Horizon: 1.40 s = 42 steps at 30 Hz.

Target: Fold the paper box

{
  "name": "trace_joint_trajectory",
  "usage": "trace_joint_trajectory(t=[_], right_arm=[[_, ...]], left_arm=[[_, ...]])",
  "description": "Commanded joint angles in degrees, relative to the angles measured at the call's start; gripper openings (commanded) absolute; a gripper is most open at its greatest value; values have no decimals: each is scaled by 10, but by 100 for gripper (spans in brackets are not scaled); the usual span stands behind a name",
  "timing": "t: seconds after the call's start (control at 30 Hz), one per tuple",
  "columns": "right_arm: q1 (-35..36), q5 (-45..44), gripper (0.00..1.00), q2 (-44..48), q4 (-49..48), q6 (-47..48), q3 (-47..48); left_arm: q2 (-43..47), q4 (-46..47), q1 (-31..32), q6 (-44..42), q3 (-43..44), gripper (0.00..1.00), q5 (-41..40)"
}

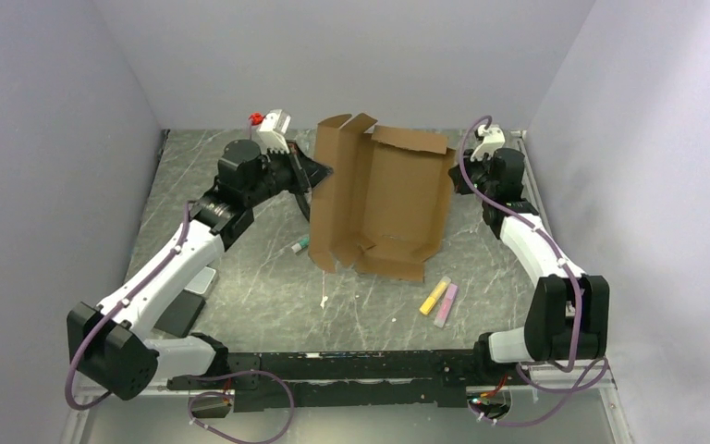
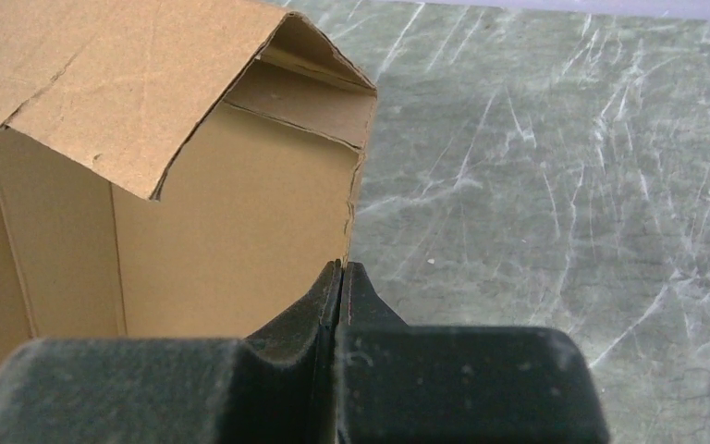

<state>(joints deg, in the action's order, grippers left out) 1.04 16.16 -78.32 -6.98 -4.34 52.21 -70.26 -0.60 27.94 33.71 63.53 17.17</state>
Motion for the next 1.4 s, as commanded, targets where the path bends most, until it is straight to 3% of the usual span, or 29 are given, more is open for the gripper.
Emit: trace_joint_trajectory(t=[0.0,0.4,0.67,0.87,1.1,1.37], right_arm=[[0,6,0,-15,19,9,43],[53,-92,0,-50,67,112,76],[65,-119,0,-54,67,127,71],[65,-137,0,-48,55,135,61],[64,-80,0,-42,53,133,49],[48,11,3,-44,63,132,44]], left_arm=[[-25,-29,-2,28,65,0,16],[-51,-27,-1,37,91,0,70],[-35,87,-2,61,32,0,107],[-16,130,-19,116,-7,0,71],[-21,126,-37,173,-22,0,65],[-24,77,-37,105,1,0,66]])
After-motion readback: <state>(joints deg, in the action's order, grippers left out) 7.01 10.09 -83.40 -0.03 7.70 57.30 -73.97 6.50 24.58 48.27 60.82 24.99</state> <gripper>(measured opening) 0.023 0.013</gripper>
